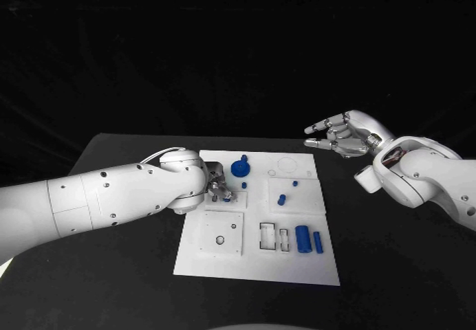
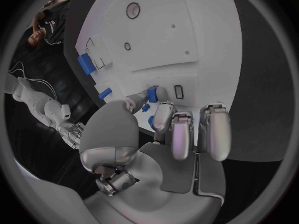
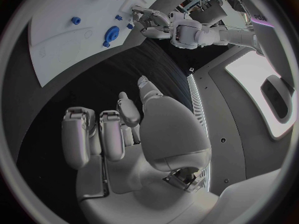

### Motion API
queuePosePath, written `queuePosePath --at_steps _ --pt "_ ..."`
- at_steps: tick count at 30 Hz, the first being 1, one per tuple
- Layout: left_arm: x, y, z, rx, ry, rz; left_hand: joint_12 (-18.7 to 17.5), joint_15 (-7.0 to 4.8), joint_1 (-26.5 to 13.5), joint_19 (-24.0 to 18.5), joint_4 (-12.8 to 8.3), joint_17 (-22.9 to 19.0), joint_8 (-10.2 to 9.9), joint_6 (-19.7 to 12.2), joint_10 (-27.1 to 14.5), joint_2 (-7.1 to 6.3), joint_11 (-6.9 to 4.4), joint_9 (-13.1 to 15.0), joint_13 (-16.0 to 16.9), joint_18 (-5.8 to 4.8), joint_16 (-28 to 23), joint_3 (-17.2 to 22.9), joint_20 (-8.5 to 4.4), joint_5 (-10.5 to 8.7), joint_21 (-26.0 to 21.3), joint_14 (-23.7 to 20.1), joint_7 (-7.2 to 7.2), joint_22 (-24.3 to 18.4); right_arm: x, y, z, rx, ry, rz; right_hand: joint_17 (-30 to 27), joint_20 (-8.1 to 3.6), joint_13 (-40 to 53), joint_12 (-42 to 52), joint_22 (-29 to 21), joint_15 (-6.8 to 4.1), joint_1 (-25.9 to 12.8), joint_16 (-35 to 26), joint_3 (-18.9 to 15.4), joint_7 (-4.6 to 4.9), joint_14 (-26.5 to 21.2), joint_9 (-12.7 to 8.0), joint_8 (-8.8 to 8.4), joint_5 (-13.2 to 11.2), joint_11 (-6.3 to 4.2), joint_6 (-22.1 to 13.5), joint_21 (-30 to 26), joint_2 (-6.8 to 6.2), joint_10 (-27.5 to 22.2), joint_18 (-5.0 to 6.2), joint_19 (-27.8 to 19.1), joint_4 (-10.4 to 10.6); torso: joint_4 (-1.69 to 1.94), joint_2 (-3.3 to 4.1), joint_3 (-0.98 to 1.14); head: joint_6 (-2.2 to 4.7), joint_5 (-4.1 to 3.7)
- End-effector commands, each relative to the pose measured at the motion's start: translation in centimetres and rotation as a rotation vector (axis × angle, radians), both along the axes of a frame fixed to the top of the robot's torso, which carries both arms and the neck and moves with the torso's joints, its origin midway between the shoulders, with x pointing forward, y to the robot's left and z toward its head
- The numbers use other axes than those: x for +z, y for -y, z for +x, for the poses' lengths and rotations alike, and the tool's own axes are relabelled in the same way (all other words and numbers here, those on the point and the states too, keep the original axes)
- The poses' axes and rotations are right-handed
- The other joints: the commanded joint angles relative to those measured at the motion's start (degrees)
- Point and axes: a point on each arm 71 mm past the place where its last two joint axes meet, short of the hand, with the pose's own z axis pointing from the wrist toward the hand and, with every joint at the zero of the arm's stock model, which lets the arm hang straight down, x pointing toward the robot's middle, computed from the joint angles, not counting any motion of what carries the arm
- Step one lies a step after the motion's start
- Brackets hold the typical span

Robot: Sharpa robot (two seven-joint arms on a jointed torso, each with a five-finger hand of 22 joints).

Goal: Assemble the parts on the task board

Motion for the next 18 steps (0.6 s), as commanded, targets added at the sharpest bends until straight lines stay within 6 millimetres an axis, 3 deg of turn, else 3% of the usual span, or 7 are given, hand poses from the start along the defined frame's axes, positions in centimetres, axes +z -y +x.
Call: queuePosePath --at_steps 1,18 --pt "-0.37 -0.26 -0.14 0.058 -0.038 0.038 0.4 -0.4 -1.0 2.9 0.5 15.1 0.1 0.4 0.3 -0.03 -0.21 0.0 0.1 -0.32 0.3 -1.6 -0.42 0.26 0.2 6.0 0.09 5.6 -0.07 -0.11 -0.03 0.008 -0.008 -0.002 10.7 0.02 0.0 -0.4 0.0 -0.17 0.0 -0.4 -0.4 -0.23 4.7 0.1 0.19 0.3 0.0 0.3 -0.4 0.34 -0.3 0.01 -0.2 0.0 -0.1 0.0 -0.02 -0.13 0.03" --pt "-0.45 -0.44 0.12 0.075 -0.04 0.041 0.5 -0.59 -1.4 2.9 2.0 15.1 0.0 0.9 0.4 0.37 -0.42 0.0 0.2 -0.3 0.3 -5.5 -0.59 0.28 0.1 6.0 -0.14 5.5 -0.01 -0.03 -0.16 0.009 -0.005 -0.002 10.7 0.02 0.0 -0.4 0.0 -0.17 0.0 -0.4 -0.4 -0.23 4.7 0.1 0.19 0.3 0.0 0.3 -0.4 0.34 -0.3 0.01 -0.2 0.0 0.0 -0.01 -0.03 -0.27 -0.08"
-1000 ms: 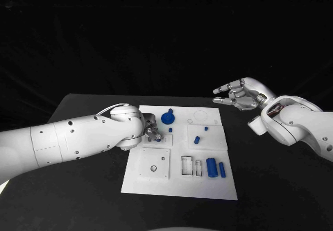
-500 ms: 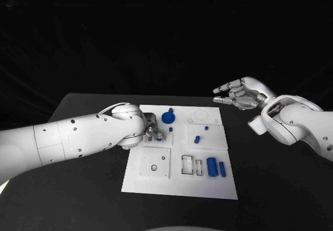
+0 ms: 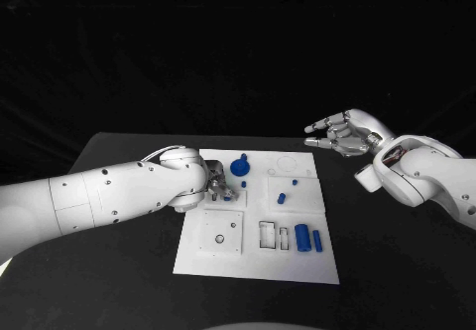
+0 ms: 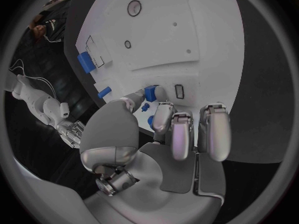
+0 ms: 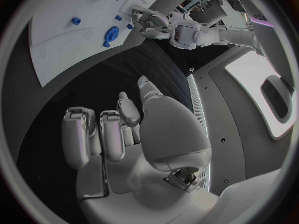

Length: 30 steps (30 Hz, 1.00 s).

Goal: Assemble the parts on the task board

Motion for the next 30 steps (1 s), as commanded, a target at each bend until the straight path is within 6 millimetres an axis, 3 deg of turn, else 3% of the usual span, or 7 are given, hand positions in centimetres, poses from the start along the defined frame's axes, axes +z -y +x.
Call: queuePosePath --at_steps 1,13,23,30 --pt "-0.38 -0.49 -0.14 0.064 -0.032 0.05 0.1 -0.41 -0.5 2.7 0.1 15.1 -0.3 0.4 0.2 0.27 -0.23 0.0 0.1 -0.31 0.3 -0.6 -0.39 0.28 0.1 5.8 0.04 5.6 -0.03 -0.08 -0.06 0.008 -0.005 -0.002 10.7 0.02 0.0 -0.4 0.0 -0.17 0.0 -0.4 -0.4 -0.23 4.7 0.1 0.19 0.3 0.0 0.3 -0.4 0.35 -0.3 0.01 -0.2 0.0 0.02 -0.02 -0.04 -0.04 0.02" --pt "-0.44 -0.83 -0.06 0.075 -0.051 0.051 0.2 -0.48 -0.6 2.8 0.8 15.1 -0.1 0.7 0.3 0.47 -0.33 0.1 0.2 -0.38 0.3 -2.0 -0.45 0.28 0.3 5.8 -0.09 5.9 -0.03 -0.06 -0.07 0.008 -0.005 -0.002 10.7 0.02 -0.1 -0.4 0.0 -0.18 0.0 -0.4 -0.5 -0.24 4.7 0.1 0.21 0.4 0.0 0.3 -0.4 0.41 -0.3 0.0 -0.2 0.0 0.05 -0.04 -0.08 -0.17 0.06" --pt "-0.43 -1.16 0.05 0.092 -0.058 0.046 0.2 -0.57 -1.8 3.0 3.2 15.1 0.0 0.9 0.4 0.16 -0.45 0.4 0.1 -0.46 0.3 -5.1 -0.55 0.28 0.5 5.8 -0.22 6.3 -0.03 0.13 -0.07 0.003 -0.004 -0.005 10.7 0.02 -0.1 -0.4 0.0 -0.18 -0.1 -0.4 -0.5 -0.24 4.7 0.1 0.21 0.4 0.0 0.3 -0.4 0.42 -0.3 0.02 -0.3 0.1 0.0 -0.04 -0.05 -0.3 0.18" --pt "-0.4 -1.28 0.05 0.1 -0.06 0.043 0.2 -0.59 -1.8 3.0 3.3 15.1 0.0 0.9 0.4 0.19 -0.46 0.4 0.2 -0.48 0.3 -5.3 -0.56 0.29 0.6 5.8 -0.24 6.4 -0.03 0.77 -0.16 -0.011 -0.003 -0.013 10.6 0.02 -0.1 -0.4 -0.1 -0.18 -0.2 -0.4 -0.7 -0.24 4.7 0.1 0.23 0.4 0.0 0.3 -0.4 0.41 -0.4 0.02 -0.3 0.2 0.0 0.01 -0.04 -0.41 0.28"
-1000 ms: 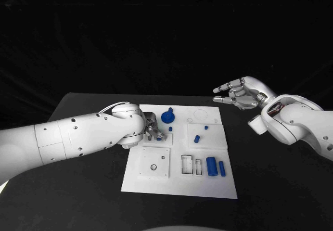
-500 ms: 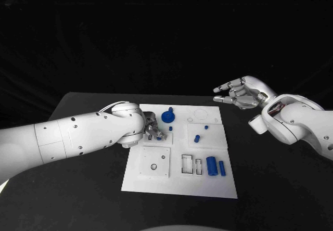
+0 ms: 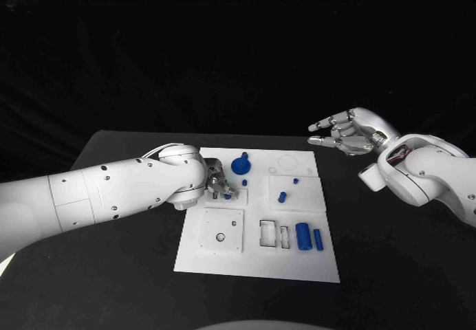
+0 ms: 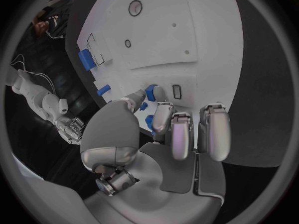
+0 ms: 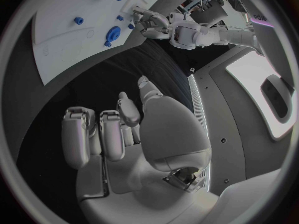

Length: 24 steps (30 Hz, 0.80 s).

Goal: Assemble the parts on the task board

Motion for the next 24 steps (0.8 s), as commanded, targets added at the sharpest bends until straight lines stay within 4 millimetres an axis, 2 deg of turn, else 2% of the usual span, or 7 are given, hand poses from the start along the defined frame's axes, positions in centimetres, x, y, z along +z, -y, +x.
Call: queuePosePath --at_steps 1,11,14,20,21,22,24 --pt "-0.3 -0.8 -0.2 0.076 -0.039 0.064 0.2 -0.4 -0.5 3.2 0.2 15.1 0.0 0.3 0.2 -0.03 -0.27 0.1 0.0 -0.49 0.3 -0.5 -0.37 0.29 0.4 6.0 -0.04 6.5 0.0 0.2 -0.1 -0.001 -0.002 -0.009 10.6 0.01 -0.1 -0.2 -0.1 -0.18 -0.2 -0.2 -0.4 -0.24 4.7 0.1 0.23 0.4 0.0 0.3 -0.2 0.41 -0.4 0.02 -0.3 -0.1 -0.12 -0.01 0.03 -0.06 0.04" --pt "-0.3 -0.9 -0.2 0.079 -0.044 0.062 0.2 -0.5 -0.6 3.3 2.0 15.1 0.2 0.3 0.3 -0.42 -0.39 0.4 0.0 -0.52 0.3 -3.7 -0.47 0.29 0.4 6.0 -0.16 6.7 -0.1 0.3 -0.1 -0.002 -0.002 -0.01 10.6 0.01 -0.1 -0.2 -0.1 -0.18 -0.2 -0.2 -0.4 -0.24 4.7 0.1 0.23 0.4 0.0 0.3 -0.2 0.41 -0.4 0.02 -0.3 -0.1 0.02 -0.02 0.05 -0.01 -0.1" --pt "-0.2 -1.1 -0.2 0.083 -0.042 0.059 0.3 -0.53 -1.0 3.3 3.0 15.1 0.3 0.3 0.3 -0.96 -0.42 0.5 -0.1 -0.52 0.3 -6.8 -0.51 0.3 0.4 6.0 -0.2 6.7 -0.1 0.3 -0.1 -0.003 -0.002 -0.011 10.6 0.01 -0.1 -0.2 -0.1 -0.18 -0.2 -0.2 -0.4 -0.24 4.7 0.1 0.23 0.4 0.0 0.3 -0.2 0.41 -0.4 0.02 -0.3 -0.1 -0.02 0.0 0.02 0.09 -0.24" --pt "0.6 -1.9 -0.1 0.093 -0.032 0.042 0.3 -0.59 -3.3 3.4 3.2 15.1 0.4 0.1 0.4 -1.66 -0.48 0.7 -0.1 -0.51 0.3 -14.4 -0.6 0.23 0.4 6.0 -0.23 6.6 -0.1 0.4 0.0 -0.007 -0.002 -0.012 10.6 0.02 -0.1 -0.3 -0.1 -0.18 -0.3 -0.3 -0.5 -0.24 4.6 0.1 0.24 0.4 0.0 0.2 -0.2 0.39 -0.4 0.03 -0.3 0.0 -0.09 0.01 0.01 0.16 -0.49" --pt "0.8 -2.0 -0.1 0.095 -0.03 0.037 0.3 -0.61 -3.7 3.4 3.2 15.1 0.4 0.1 0.4 -1.64 -0.49 0.7 0.0 -0.51 0.3 -15.8 -0.62 0.28 0.4 6.0 -0.25 6.7 -0.1 0.5 0.0 -0.007 -0.002 -0.012 10.6 0.02 -0.1 -0.3 -0.1 -0.18 -0.3 -0.3 -0.5 -0.24 4.6 0.1 0.24 0.4 0.0 0.2 -0.2 0.39 -0.4 0.03 -0.3 0.0 -0.11 -0.02 0.0 0.17 -0.46" --pt "1.1 -2.1 0.0 0.096 -0.028 0.034 0.4 -0.67 -3.5 3.4 3.0 15.1 0.4 0.1 0.4 -1.03 -0.48 0.8 0.0 -0.52 0.3 -17.2 -0.62 0.24 0.4 6.0 -0.29 6.7 -0.1 0.5 0.0 -0.008 -0.002 -0.012 10.6 0.02 -0.1 -0.3 -0.1 -0.18 -0.3 -0.3 -0.5 -0.24 4.6 0.1 0.24 0.4 0.0 0.2 -0.2 0.39 -0.4 0.03 -0.3 0.0 -0.09 -0.02 0.01 0.18 -0.44" --pt "1.6 -2.3 0.1 0.098 -0.027 0.025 0.4 -0.69 -3.3 3.4 3.0 15.1 0.4 0.0 0.4 -0.6 -0.48 0.8 -0.1 -0.51 0.3 -18.2 -0.63 0.24 0.3 6.0 -0.3 6.6 -0.1 0.5 0.0 -0.009 -0.003 -0.013 10.6 0.02 -0.1 -0.3 -0.1 -0.18 -0.3 -0.3 -0.5 -0.24 4.6 0.1 0.24 0.4 0.0 0.2 -0.2 0.39 -0.4 0.03 -0.3 0.0 -0.04 -0.02 0.03 0.21 -0.45"
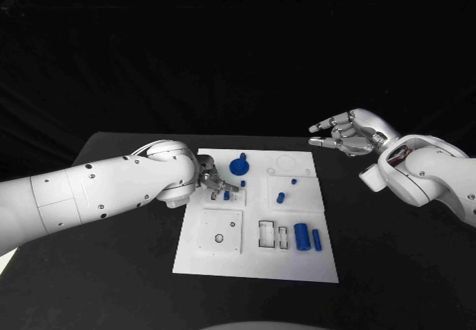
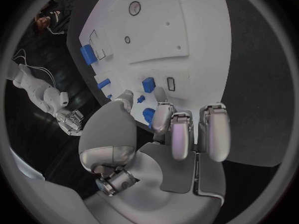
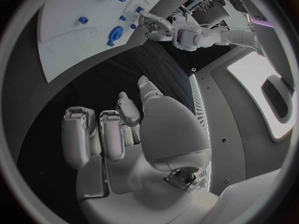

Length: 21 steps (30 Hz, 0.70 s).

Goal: Assemble the parts on the task board

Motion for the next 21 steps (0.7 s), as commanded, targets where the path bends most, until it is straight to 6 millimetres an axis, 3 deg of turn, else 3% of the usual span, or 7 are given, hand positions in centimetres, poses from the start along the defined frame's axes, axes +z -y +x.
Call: queuePosePath --at_steps 1,5,8,11,13,16,21 --pt "0.7 -0.8 0.0 0.064 -0.041 0.042 0.2 -0.28 0.7 3.1 0.2 15.1 0.3 -0.1 0.0 1.55 -0.28 0.1 -0.2 -0.46 0.3 -3.2 -0.46 0.26 -0.1 6.0 -0.25 6.4 -0.1 0.0 0.0 0.002 0.0 -0.007 10.5 0.02 0.0 -0.3 0.0 -0.18 -0.3 -0.3 -0.3 -0.24 4.6 0.1 0.24 0.2 0.0 0.2 -0.2 0.39 -0.4 0.03 -0.3 0.1 0.03 0.0 0.03 0.1 -0.02" --pt "1.9 -1.4 0.4 0.061 -0.063 0.022 -0.4 0.02 2.6 2.8 0.2 15.1 -0.7 -1.3 -0.7 2.93 0.04 -0.4 -0.9 -0.3 0.3 -5.8 -0.33 0.26 -0.6 6.0 0.21 5.6 -0.1 0.0 0.1 0.001 -0.003 -0.005 10.5 0.02 0.0 -0.3 0.0 -0.18 -0.3 -0.3 -0.3 -0.24 4.6 0.1 0.24 0.2 0.0 0.2 -0.2 0.39 -0.4 0.03 -0.3 0.1 0.02 0.02 0.02 0.16 0.02" --pt "2.8 -2.2 0.9 0.047 -0.104 0.04 -1.5 0.5 4.9 2.3 -0.2 15.1 -2.6 -3.0 -1.9 3.84 0.64 -1.6 -2.2 -0.1 0.3 -6.8 0.02 0.3 -1.3 6.0 1.01 4.6 -0.2 0.0 0.2 0.0 -0.006 -0.005 10.5 0.02 0.0 -0.2 -0.1 -0.18 -0.3 -0.4 -0.4 -0.24 4.6 0.1 0.25 0.2 0.0 0.2 -0.2 0.4 -0.4 0.04 -0.3 0.2 0.02 0.03 0.01 0.25 0.01" --pt "3.5 -3.2 1.6 0.048 -0.139 0.07 -3.5 1.48 7.5 1.8 -0.2 15.1 -6.0 -4.9 -3.7 4.82 1.87 -4.2 -4.5 0.11 0.3 -7.7 0.77 0.29 -2.1 6.0 2.24 3.4 -0.3 0.0 0.2 0.0 -0.008 -0.006 10.5 0.02 0.0 -0.2 -0.1 -0.18 -0.3 -0.4 -0.4 -0.24 4.6 0.1 0.25 0.2 0.0 0.2 -0.2 0.4 -0.4 0.04 -0.3 0.2 0.07 0.03 0.06 0.4 0.11" --pt "3.7 -3.8 2.3 0.06 -0.15 0.081 -4.4 2.59 9.0 1.7 -0.1 15.1 -10.0 -7.2 -4.5 5.82 2.73 -7.3 -5.6 0.17 0.3 -8.6 1.5 0.34 -2.4 6.0 3.79 3.1 -0.3 0.1 0.2 -0.001 -0.009 -0.006 10.5 0.02 0.0 -0.2 -0.1 -0.18 -0.3 -0.4 -0.4 -0.24 4.6 0.1 0.25 0.2 0.0 0.2 -0.2 0.4 -0.4 0.04 -0.3 0.2 0.15 0.0 0.09 0.51 0.2" --pt "3.9 -4.4 3.5 0.084 -0.148 0.088 -5.0 3.63 10.4 1.5 -0.1 15.1 -14.2 -6.7 -5.1 7.54 4.15 -12.1 -6.5 0.26 0.3 -10.8 2.83 0.49 -2.6 6.0 4.85 2.8 -0.4 0.1 0.2 -0.002 -0.009 -0.006 10.5 0.02 0.0 -0.2 -0.1 -0.18 -0.3 -0.4 -0.4 -0.24 4.6 0.1 0.25 0.2 0.0 0.2 -0.2 0.4 -0.4 0.04 -0.3 0.2 0.14 0.03 0.02 0.74 0.47" --pt "3.7 -4.5 5.4 0.102 -0.128 0.101 -4.8 3.56 10.1 1.6 0.1 15.1 -15.1 -5.7 -4.9 8.43 4.15 -13.6 -6.3 0.28 0.3 -12.1 3.09 0.3 -2.5 6.0 4.83 3.0 -0.4 0.0 0.3 0.0 -0.009 -0.006 10.5 0.02 0.0 -0.2 -0.1 -0.18 -0.3 -0.4 -0.4 -0.24 4.6 0.1 0.25 0.2 0.0 0.2 -0.2 0.4 -0.4 0.04 -0.3 0.2 0.02 0.09 -0.09 1.06 0.74"
